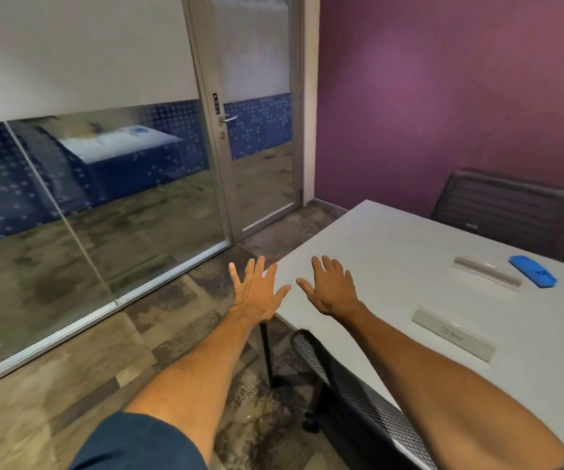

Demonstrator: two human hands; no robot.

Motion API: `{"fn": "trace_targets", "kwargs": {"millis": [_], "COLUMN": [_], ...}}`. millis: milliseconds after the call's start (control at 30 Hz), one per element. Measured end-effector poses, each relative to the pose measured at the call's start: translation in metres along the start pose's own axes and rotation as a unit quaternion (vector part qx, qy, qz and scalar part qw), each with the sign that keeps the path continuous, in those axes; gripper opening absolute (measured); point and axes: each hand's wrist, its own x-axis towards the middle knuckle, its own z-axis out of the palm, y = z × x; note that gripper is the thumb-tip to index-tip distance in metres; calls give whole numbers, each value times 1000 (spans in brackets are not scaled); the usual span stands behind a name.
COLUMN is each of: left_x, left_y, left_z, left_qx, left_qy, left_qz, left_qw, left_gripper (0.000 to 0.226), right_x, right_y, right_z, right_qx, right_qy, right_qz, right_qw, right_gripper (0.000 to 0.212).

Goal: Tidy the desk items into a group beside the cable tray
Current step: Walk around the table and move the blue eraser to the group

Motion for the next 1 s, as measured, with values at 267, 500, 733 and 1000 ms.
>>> {"fn": "trace_targets", "kwargs": {"millis": [267, 500, 733, 1000], "left_x": [55, 155, 246, 361], "left_y": [-85, -144, -199, -255], "left_z": [11, 20, 32, 55], "left_qx": [-8, -26, -26, -13], "left_qy": [-19, -29, -29, -34], "left_qz": [-26, -7, 7, 43], "left_qw": [999, 999, 999, 998], "left_gripper": [69, 69, 69, 70], "right_x": [79, 186, 279, 380], "right_y": [-64, -95, -131, -154], "right_z": [39, 57, 73, 104], "right_qx": [-9, 8, -11, -10], "right_qy": [-16, -12, -2, -19], "right_qz": [-31, -16, -11, 40], "right_qw": [999, 1000, 1000, 999], "right_gripper": [70, 68, 66, 75]}}
